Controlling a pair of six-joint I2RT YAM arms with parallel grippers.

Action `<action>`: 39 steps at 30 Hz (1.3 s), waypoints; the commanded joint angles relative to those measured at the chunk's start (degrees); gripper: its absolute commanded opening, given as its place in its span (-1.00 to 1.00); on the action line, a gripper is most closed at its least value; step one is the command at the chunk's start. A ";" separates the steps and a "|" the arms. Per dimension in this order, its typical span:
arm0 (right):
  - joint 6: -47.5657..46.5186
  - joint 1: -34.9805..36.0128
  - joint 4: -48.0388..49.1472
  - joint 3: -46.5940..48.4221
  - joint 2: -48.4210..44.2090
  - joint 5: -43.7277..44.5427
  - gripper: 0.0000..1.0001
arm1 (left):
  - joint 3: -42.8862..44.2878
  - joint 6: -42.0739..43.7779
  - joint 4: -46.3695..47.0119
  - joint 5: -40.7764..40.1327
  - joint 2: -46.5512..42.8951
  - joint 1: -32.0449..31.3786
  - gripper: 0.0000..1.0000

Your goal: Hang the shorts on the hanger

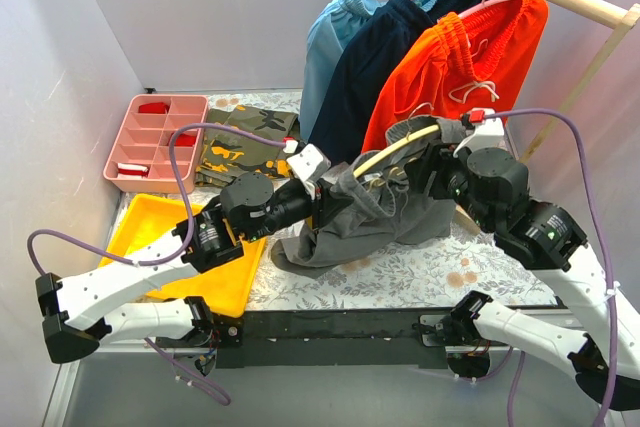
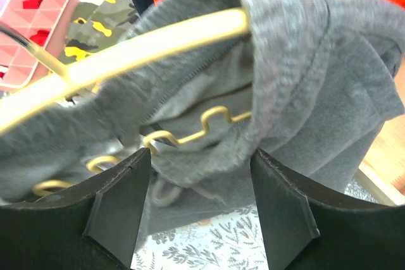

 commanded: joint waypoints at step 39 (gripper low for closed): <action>16.98 -5.48 23.24 -3.65 0.50 -22.80 0.17 | 11.45 -0.48 23.32 -3.91 15.68 0.05 -1.00</action>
